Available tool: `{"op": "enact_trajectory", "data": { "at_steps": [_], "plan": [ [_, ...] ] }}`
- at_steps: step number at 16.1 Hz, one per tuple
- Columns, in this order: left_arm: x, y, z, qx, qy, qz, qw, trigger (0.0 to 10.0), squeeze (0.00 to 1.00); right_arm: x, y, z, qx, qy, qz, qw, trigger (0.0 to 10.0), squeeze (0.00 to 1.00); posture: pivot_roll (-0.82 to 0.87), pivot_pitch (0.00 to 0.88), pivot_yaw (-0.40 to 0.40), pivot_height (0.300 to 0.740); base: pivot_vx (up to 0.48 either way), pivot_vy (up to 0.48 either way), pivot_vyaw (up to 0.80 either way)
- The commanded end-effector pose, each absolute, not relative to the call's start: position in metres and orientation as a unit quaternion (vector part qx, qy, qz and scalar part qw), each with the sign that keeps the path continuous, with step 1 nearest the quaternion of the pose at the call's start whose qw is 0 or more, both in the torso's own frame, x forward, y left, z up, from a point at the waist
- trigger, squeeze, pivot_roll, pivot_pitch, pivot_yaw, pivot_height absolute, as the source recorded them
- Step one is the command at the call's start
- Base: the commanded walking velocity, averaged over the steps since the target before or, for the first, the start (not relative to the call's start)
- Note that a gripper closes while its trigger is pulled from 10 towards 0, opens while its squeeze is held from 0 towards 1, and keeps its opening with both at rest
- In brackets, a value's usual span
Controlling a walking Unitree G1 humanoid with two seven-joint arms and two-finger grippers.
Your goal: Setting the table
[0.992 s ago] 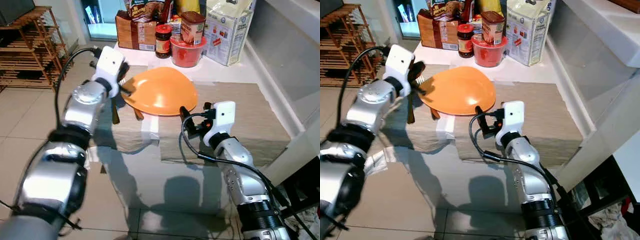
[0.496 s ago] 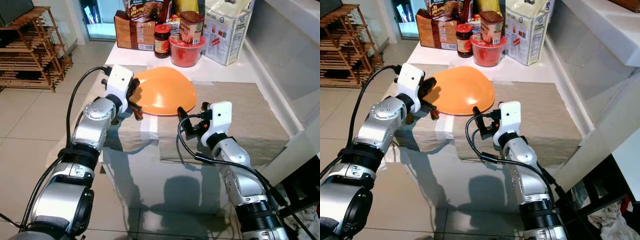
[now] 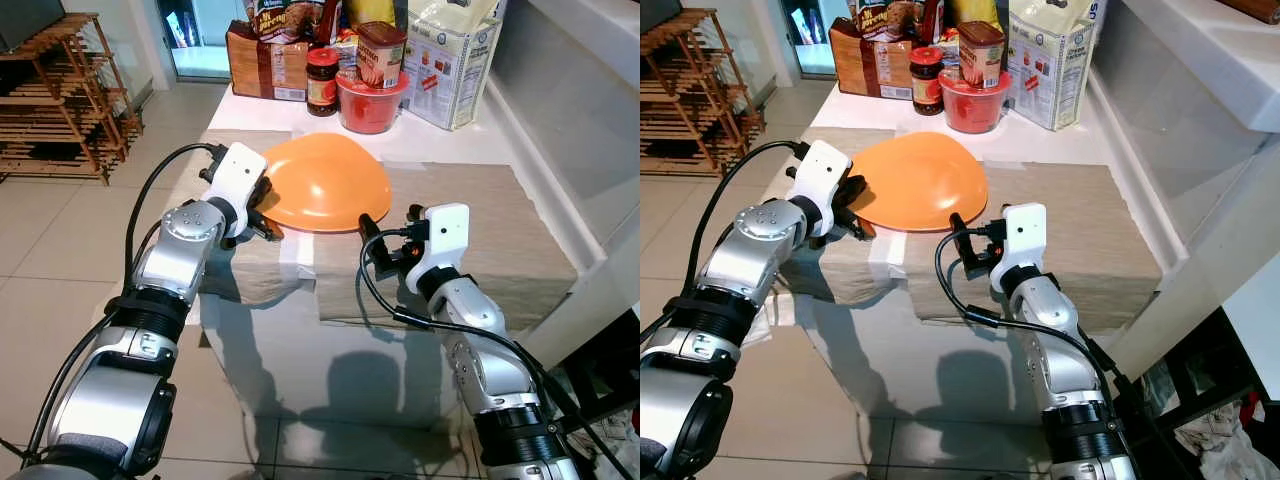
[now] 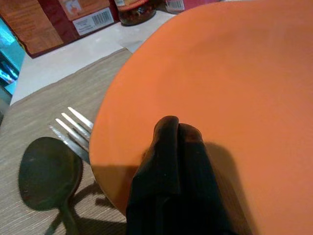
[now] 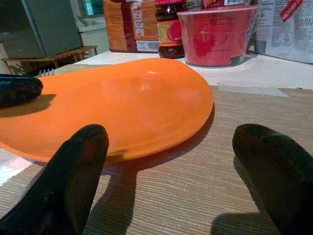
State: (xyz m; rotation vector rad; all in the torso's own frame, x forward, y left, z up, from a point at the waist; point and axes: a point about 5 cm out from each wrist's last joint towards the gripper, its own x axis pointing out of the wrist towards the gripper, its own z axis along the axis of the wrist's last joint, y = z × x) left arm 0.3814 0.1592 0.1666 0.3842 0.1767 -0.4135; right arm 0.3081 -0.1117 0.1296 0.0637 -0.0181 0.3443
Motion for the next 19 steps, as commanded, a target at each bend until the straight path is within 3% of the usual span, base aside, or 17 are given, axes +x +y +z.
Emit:
{"op": "enact_trajectory", "data": {
  "at_steps": [1,8,13,19],
  "plan": [
    [0.382,0.159,0.167,0.192,0.099,-0.208,0.954,10.0,0.0,0.309,-0.113,0.139,0.04,-0.022,0.167,0.985,10.0,0.0,0.0,0.0,0.022,0.74,0.0,0.0,0.0],
    [0.373,0.136,0.157,0.159,0.096,-0.284,0.941,10.0,0.0,0.319,-0.118,0.148,0.078,-0.018,0.155,0.985,10.0,0.0,0.0,0.004,0.021,0.74,0.0,0.0,0.0],
    [0.361,0.123,0.146,0.102,0.09,-0.323,0.937,10.0,0.0,0.328,-0.121,0.151,0.18,0.012,0.129,0.975,10.0,0.0,0.0,0.008,0.021,0.74,0.0,0.0,0.0],
    [0.355,0.116,0.154,0.096,0.054,-0.341,0.934,10.0,0.0,0.33,-0.122,0.148,0.19,0.026,0.127,0.973,10.0,0.0,0.01,0.009,0.014,0.74,0.0,0.0,0.0]
  ]
}}
